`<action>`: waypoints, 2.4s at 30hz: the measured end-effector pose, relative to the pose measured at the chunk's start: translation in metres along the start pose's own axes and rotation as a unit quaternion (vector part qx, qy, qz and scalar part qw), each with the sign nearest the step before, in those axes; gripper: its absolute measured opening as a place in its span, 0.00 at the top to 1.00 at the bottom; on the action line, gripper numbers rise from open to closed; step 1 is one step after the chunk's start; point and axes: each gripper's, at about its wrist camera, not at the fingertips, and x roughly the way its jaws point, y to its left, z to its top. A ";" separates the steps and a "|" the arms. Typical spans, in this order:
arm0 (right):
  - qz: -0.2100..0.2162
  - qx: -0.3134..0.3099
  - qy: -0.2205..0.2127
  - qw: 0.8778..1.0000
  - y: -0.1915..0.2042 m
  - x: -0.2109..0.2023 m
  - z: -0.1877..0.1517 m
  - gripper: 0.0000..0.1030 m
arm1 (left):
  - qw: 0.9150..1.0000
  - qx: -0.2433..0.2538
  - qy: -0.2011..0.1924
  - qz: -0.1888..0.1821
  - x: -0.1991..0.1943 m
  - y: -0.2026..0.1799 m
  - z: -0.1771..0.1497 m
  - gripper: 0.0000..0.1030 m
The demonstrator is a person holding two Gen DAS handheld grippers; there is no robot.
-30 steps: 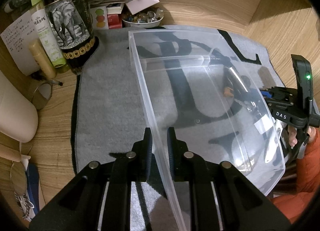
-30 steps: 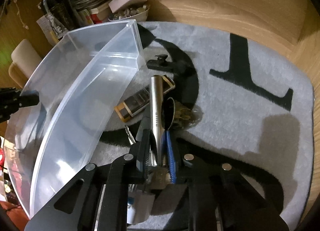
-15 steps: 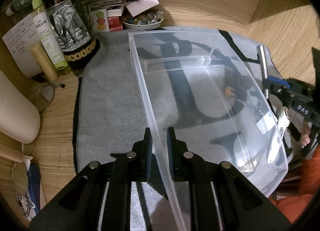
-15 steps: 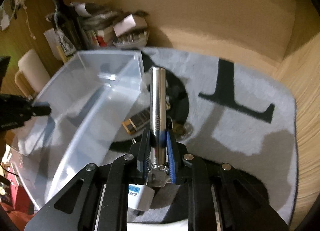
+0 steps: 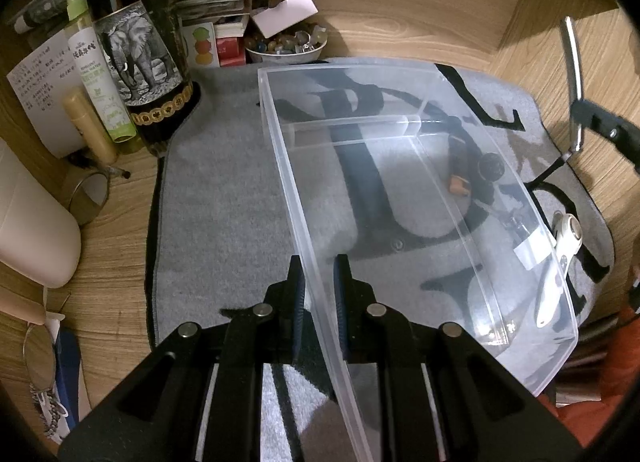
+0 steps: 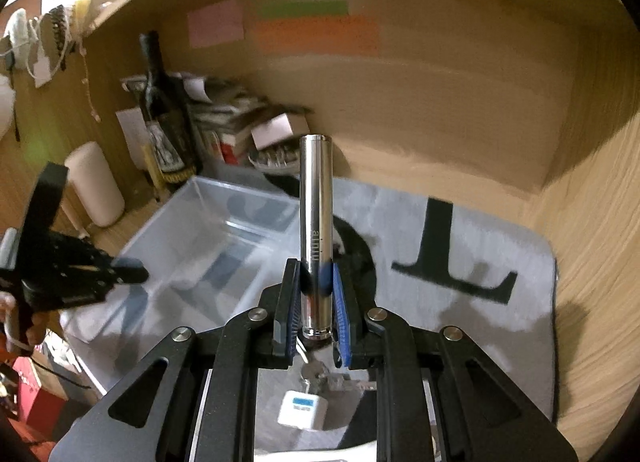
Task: Organize rigid objects
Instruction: 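Carry the silver cylinder into the clear box and release it, then move the right gripper back to the items on the rug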
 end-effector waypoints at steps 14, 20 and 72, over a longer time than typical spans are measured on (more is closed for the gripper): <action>0.032 -0.041 -0.053 0.997 0.045 -0.021 0.034 0.86 | 1.000 -0.001 -0.008 -0.003 -0.001 0.000 -0.001 0.86; 0.065 -0.062 -0.043 0.995 0.072 -0.007 0.038 0.86 | 1.000 -0.002 -0.010 -0.006 -0.001 0.001 -0.002 0.86; 0.046 -0.078 0.039 0.995 0.066 0.036 0.021 0.32 | 1.000 0.002 -0.015 -0.004 -0.002 0.001 -0.005 0.85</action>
